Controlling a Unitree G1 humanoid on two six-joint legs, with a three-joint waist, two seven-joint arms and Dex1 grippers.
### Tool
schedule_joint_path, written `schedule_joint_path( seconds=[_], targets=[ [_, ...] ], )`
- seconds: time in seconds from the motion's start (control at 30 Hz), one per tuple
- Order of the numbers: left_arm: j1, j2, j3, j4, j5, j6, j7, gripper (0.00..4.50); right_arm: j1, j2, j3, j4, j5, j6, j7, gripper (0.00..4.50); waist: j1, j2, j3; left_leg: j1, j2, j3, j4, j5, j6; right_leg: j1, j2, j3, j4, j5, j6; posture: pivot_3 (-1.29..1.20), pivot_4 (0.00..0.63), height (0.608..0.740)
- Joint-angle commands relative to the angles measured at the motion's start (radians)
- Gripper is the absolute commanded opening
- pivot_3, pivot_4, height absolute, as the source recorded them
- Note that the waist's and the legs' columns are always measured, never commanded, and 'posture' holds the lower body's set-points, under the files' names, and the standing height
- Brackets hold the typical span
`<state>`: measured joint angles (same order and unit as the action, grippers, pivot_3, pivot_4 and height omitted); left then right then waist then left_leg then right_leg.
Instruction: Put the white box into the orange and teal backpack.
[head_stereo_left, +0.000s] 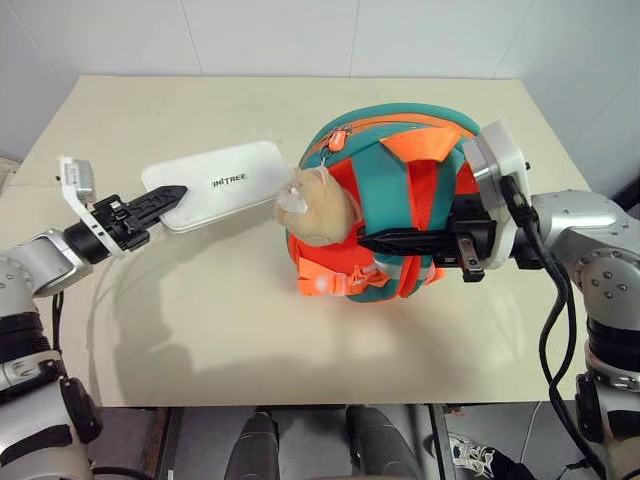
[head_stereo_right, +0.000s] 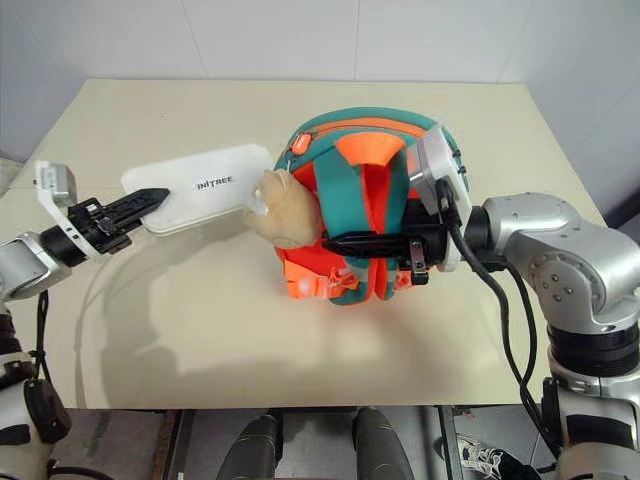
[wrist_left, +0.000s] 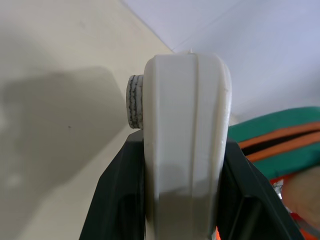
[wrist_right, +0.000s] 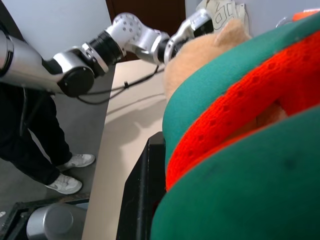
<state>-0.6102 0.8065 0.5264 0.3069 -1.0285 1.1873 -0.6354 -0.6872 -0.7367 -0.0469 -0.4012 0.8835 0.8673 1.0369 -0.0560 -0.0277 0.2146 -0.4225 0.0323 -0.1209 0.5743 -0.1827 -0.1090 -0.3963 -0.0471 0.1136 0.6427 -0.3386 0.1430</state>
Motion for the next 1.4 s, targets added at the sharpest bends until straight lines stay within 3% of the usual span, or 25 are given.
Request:
schedule_joint_path(
  seconds=[0.03, 0.2, 0.57, 0.7, 1.03, 1.4],
  targets=[
    [0.025, 0.056, 0.022, -0.101, 0.000, -0.063, -0.116, 1.29, 0.060, 0.027, -0.022, -0.052, -0.011, -0.094, 0.015, 0.00, 0.001, 0.000, 0.000, 0.000, 0.000, 0.000, 0.000, 0.000, 0.000, 0.000, 0.000, 0.000, 0.000, 0.000, 0.000, 0.00, 0.150, 0.740],
    [0.114, 0.096, 0.049, -0.211, 0.038, -0.267, -0.355, 1.29, 0.186, 0.042, -0.023, -0.037, -0.039, -0.183, 0.056, 0.00, 0.003, 0.000, 0.000, 0.000, 0.000, 0.001, -0.001, 0.000, 0.000, 0.000, 0.000, 0.000, -0.002, 0.000, 0.000, 0.00, 0.150, 0.740],
    [0.177, 0.138, 0.024, -0.205, 0.118, -0.508, -0.646, 1.29, 0.208, 0.040, -0.003, 0.028, -0.097, -0.234, 0.089, 0.00, 0.002, 0.000, 0.000, 0.000, 0.001, 0.001, 0.000, 0.000, 0.000, 0.001, 0.000, 0.000, -0.001, -0.001, -0.002, 0.00, 0.150, 0.740],
    [0.116, 0.137, -0.002, -0.170, 0.134, -0.549, -0.681, 1.29, 0.205, 0.043, 0.000, 0.038, -0.109, -0.244, 0.095, 0.00, 0.004, 0.000, 0.000, 0.000, 0.001, 0.001, 0.000, -0.001, 0.001, 0.001, 0.000, 0.000, -0.001, -0.001, -0.002, 0.00, 0.150, 0.740],
    [-0.035, 0.153, -0.231, -0.121, 0.290, -0.675, -0.827, 1.29, 0.190, 0.055, 0.014, 0.060, -0.135, -0.268, 0.104, 0.00, 0.007, 0.000, 0.000, 0.000, 0.001, 0.001, 0.001, -0.001, 0.001, 0.001, 0.000, -0.001, -0.001, -0.001, -0.001, 0.00, 0.150, 0.740],
    [-0.274, 0.017, -0.453, -0.075, 0.479, -0.808, -0.803, 1.29, 0.183, 0.062, 0.035, 0.070, -0.150, -0.294, 0.111, 0.00, 0.006, 0.000, 0.000, 0.001, 0.001, 0.000, 0.002, -0.001, 0.001, 0.002, 0.001, -0.001, 0.001, -0.001, 0.000, 0.00, 0.150, 0.740]
  ],
)
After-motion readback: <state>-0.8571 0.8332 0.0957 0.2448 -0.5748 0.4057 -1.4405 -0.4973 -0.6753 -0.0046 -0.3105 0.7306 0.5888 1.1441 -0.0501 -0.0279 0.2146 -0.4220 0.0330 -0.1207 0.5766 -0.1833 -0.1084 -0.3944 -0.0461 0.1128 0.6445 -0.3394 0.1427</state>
